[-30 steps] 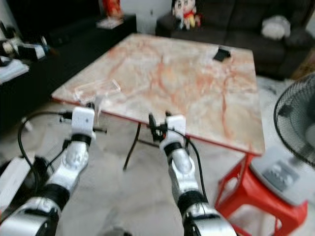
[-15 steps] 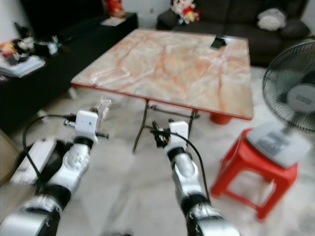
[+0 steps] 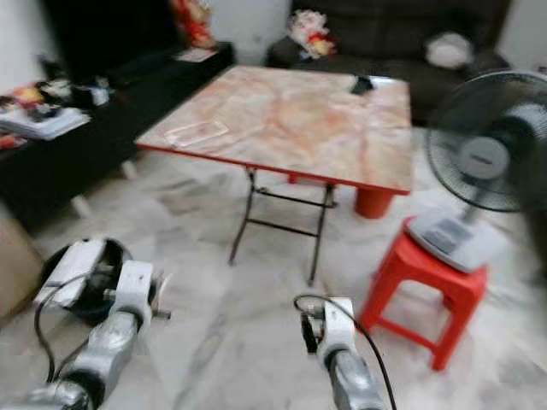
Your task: Picking trash to rubbish bin
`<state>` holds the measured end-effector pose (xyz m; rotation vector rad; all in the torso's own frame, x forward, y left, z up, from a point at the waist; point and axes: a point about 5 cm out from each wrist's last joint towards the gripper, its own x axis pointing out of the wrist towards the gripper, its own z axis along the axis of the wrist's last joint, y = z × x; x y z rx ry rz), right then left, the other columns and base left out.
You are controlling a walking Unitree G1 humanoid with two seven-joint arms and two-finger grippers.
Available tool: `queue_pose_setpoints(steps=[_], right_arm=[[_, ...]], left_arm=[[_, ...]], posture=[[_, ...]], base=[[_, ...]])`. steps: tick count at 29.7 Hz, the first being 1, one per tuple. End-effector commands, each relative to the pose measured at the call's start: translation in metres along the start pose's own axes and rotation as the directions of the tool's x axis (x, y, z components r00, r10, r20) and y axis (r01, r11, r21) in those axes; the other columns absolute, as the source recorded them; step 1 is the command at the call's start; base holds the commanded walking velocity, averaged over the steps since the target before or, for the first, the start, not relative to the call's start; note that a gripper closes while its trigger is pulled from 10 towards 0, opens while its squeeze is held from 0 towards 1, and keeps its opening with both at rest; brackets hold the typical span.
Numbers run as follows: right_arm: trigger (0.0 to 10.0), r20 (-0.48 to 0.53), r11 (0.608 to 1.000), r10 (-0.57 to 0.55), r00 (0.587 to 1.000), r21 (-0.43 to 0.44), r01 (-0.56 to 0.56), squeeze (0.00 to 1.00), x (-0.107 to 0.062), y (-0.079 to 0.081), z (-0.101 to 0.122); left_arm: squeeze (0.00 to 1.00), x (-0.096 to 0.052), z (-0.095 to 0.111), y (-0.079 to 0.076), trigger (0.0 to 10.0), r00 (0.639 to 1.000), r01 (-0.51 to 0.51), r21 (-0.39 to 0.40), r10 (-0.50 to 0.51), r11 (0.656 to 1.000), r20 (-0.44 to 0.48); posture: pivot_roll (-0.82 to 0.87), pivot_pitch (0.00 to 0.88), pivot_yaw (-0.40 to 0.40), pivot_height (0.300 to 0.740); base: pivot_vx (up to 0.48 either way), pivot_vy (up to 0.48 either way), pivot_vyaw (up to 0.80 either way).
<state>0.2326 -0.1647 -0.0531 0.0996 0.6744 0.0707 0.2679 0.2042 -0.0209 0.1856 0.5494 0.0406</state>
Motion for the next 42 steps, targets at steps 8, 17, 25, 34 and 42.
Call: queue_pose_setpoints(steps=[8,17,25,34,42], right_arm=[[10.0,-0.202,0.995,-0.078,0.976,0.043,0.089,0.00,-0.019,-0.011,-0.051],[10.0,-0.217,0.994,-0.090,0.972,0.041,0.101,0.00,-0.021,-0.009,-0.057],[10.0,-0.203,0.994,-0.091,0.975,0.040,0.102,0.00,-0.017,-0.009,-0.048],[10.0,-0.222,0.997,-0.068,0.973,0.008,0.072,0.00,-0.018,-0.003,-0.053],[10.0,-0.228,0.997,-0.068,0.971,0.029,0.077,0.00,-0.018,-0.003,-0.054]], left_arm=[[0.00,-0.009,-0.030,0.005,10.0,0.990,-0.021,-0.037,0.016,0.999,-0.144],[0.00,-0.010,-0.036,-0.005,10.0,0.984,-0.001,-0.056,-0.009,0.998,-0.176],[0.00,-0.012,-0.040,-0.009,10.0,0.978,0.021,-0.048,-0.030,0.999,-0.205],[0.00,-0.012,-0.041,-0.012,10.0,0.975,0.046,-0.039,-0.053,0.998,-0.216],[0.00,-0.012,-0.042,-0.012,10.0,0.974,0.048,-0.035,-0.054,0.998,-0.222]], posture=[[0.03,0.007,-0.009,0.740],[0.03,0.018,-0.025,0.740],[0.00,0.025,-0.018,0.740],[0.00,0.026,-0.019,0.740],[0.00,0.018,-0.017,0.740]], base=[[0.000,0.000,0.00],[0.000,0.000,0.27],[0.000,0.000,0.00],[0.058,0.000,0.27],[0.381,0.000,0.20]])
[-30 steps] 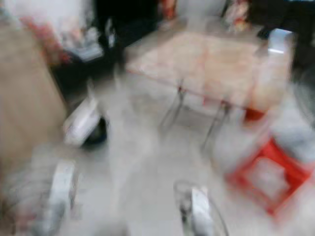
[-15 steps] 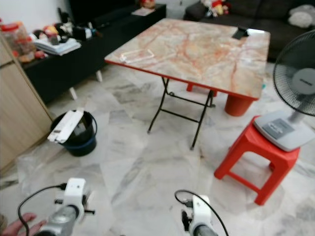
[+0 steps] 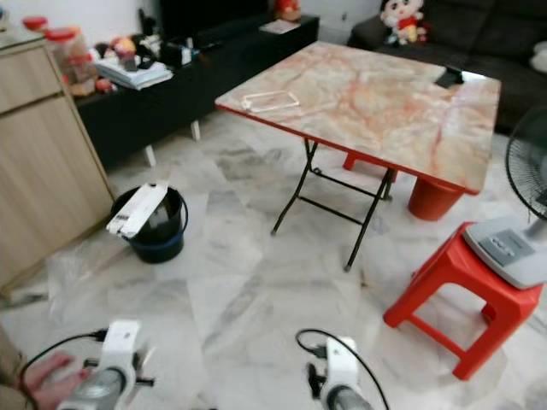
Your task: Picking trash to rubbish bin
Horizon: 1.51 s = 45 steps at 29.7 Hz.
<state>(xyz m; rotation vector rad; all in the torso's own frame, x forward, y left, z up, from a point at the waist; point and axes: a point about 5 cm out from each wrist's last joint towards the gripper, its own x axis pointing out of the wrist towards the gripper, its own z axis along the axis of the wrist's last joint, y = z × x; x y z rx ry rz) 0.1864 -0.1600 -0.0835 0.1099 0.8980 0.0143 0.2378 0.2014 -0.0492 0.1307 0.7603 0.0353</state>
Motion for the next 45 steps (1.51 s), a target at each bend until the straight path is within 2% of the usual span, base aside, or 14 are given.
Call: queue_pose_setpoints(steps=[1,7,12,21,29,35,39,45], right_arm=[[10.0,-0.008,1.000,-0.017,1.000,0.000,0.017,0.00,-0.001,-0.006,-0.001],[10.0,-0.007,0.999,-0.021,1.000,-0.031,0.020,0.00,-0.001,-0.008,0.000],[10.0,-0.004,1.000,-0.029,1.000,0.001,0.029,0.00,-0.001,-0.008,0.001],[10.0,-0.002,0.999,-0.031,1.000,-0.025,0.031,0.00,-0.001,-0.008,0.002],[10.0,0.004,0.999,-0.031,0.999,-0.013,0.031,0.00,-0.001,-0.008,0.002],[10.0,0.003,0.999,-0.036,0.999,-0.013,0.036,0.00,-0.001,-0.006,0.001],[10.0,-0.001,0.999,-0.028,1.000,-0.030,0.028,0.00,-0.001,-0.004,-0.001],[10.0,-0.001,1.000,-0.031,1.000,-0.004,0.031,0.00,0.000,-0.002,-0.001]], left_arm=[[0.00,0.000,-0.003,-0.004,10.0,1.000,0.013,0.014,-0.012,1.000,-0.015],[0.00,-0.001,-0.004,-0.005,10.0,1.000,0.015,0.011,-0.015,1.000,-0.018],[0.00,-0.001,-0.005,-0.005,10.0,1.000,0.017,0.012,-0.016,1.000,-0.020],[0.00,-0.001,-0.005,-0.006,10.0,1.000,0.022,0.020,-0.022,1.000,-0.022],[0.00,0.000,-0.004,-0.005,10.0,1.000,0.019,0.015,-0.019,1.000,-0.023],[0.00,-0.001,-0.007,0.004,10.0,0.999,-0.007,0.013,0.007,1.000,-0.032],[0.00,-0.002,-0.007,0.008,10.0,0.999,-0.020,0.007,0.020,1.000,-0.033],[0.00,-0.002,-0.008,0.010,10.0,0.999,-0.027,0.002,0.027,1.000,-0.034]], posture=[[0.00,0.018,-0.017,0.740],[0.00,0.004,-0.019,0.740],[0.00,0.004,-0.019,0.740],[0.00,0.000,-0.018,0.740],[0.01,0.012,-0.018,0.740],[0.02,0.018,-0.008,0.740],[0.04,0.020,-0.009,0.740],[0.04,0.027,-0.008,0.740]], base=[[0.401,0.000,0.00],[0.404,0.000,0.24],[0.404,0.000,0.16],[0.404,0.000,0.00],[0.405,0.000,0.66],[0.404,0.000,0.00],[0.403,0.000,0.71],[0.404,0.000,0.61]])
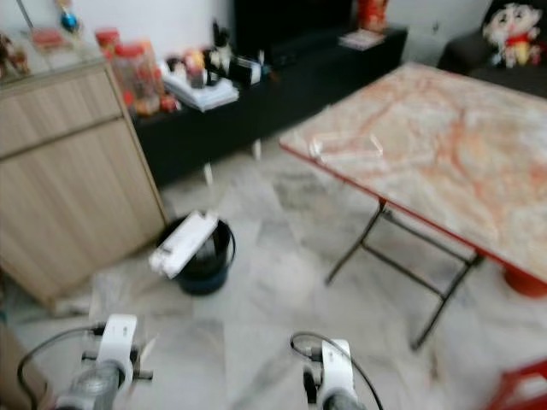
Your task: Picking trash to rubbish bin
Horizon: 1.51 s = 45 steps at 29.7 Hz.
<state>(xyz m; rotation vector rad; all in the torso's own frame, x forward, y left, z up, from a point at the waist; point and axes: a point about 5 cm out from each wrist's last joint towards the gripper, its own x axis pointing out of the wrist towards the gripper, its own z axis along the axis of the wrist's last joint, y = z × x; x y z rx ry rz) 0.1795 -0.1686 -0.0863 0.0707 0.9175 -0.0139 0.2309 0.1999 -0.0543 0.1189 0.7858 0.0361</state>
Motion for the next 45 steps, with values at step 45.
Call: queue_pose_setpoints(steps=[45], right_arm=[[10.0,0.016,1.000,-0.002,1.000,0.026,0.001,0.00,0.0014,0.0046,0.0048]], left_arm=[[0.00,-0.0010,-0.0016,0.0135,10.0,0.999,-0.036,0.017,0.036,0.999,-0.014]], posture=[[0.04,0.018,0.001,0.740]], base=[[0.404,0.000,0.15]])
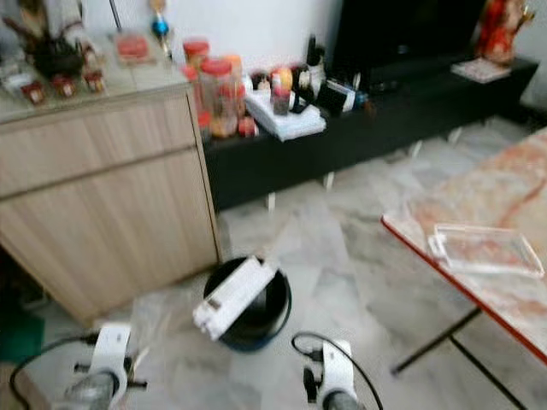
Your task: Picking trash to rubbish bin
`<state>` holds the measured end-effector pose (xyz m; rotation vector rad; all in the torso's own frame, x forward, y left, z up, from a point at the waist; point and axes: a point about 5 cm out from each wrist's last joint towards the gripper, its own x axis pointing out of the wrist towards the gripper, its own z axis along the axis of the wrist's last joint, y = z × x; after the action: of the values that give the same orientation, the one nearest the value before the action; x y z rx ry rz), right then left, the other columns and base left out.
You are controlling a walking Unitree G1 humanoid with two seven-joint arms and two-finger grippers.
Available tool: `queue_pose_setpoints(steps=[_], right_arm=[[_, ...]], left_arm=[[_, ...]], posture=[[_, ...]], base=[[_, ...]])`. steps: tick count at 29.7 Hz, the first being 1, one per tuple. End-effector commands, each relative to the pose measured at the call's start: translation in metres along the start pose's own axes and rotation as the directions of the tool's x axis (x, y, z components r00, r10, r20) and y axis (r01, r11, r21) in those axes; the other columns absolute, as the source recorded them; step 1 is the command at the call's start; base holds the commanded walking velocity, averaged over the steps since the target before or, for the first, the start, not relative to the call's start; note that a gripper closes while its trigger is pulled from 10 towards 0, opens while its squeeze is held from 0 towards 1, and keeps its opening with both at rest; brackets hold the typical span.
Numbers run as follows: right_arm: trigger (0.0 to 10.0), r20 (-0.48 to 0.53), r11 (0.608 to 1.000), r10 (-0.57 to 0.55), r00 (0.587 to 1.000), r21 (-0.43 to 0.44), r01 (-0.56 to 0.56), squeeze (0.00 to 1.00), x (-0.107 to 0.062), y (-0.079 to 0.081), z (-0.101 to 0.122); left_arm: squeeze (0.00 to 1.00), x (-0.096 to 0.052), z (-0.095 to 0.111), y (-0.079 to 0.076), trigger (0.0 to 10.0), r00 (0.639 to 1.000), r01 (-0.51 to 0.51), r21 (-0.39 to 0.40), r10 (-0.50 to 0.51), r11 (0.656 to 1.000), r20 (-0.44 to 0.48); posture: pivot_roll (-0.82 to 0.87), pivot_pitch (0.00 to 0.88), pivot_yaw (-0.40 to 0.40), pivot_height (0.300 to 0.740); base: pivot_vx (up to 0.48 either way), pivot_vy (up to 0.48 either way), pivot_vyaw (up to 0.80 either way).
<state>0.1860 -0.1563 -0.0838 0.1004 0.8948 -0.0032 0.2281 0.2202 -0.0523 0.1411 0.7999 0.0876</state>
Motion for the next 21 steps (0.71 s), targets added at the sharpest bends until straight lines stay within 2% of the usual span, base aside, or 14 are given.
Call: queue_pose_setpoints(steps=[1,4,21], right_arm=[[10.0,-0.005,1.000,-0.024,1.000,0.005,0.024,0.00,-0.0010,-0.0080,-0.0009],[10.0,-0.004,1.000,-0.024,1.000,0.005,0.024,0.00,-0.0009,-0.0079,-0.0007],[10.0,-0.001,1.000,-0.024,1.000,-0.002,0.024,0.00,-0.0007,-0.0070,0.0000]], left_arm=[[0.00,0.0004,0.0010,-0.0070,10.0,1.000,0.018,0.015,-0.018,1.000,0.004],[0.00,0.0005,0.0014,-0.0070,10.0,1.000,0.019,0.017,-0.019,1.000,0.005],[0.00,0.0015,0.0064,-0.0080,10.0,0.999,0.032,0.031,-0.033,0.999,0.016]], posture=[[0.04,0.018,0.001,0.740],[0.03,0.010,0.004,0.740],[0.04,0.000,0.005,0.740]], base=[[0.401,0.000,0.00],[0.404,0.000,-0.53],[0.403,0.000,0.00]])
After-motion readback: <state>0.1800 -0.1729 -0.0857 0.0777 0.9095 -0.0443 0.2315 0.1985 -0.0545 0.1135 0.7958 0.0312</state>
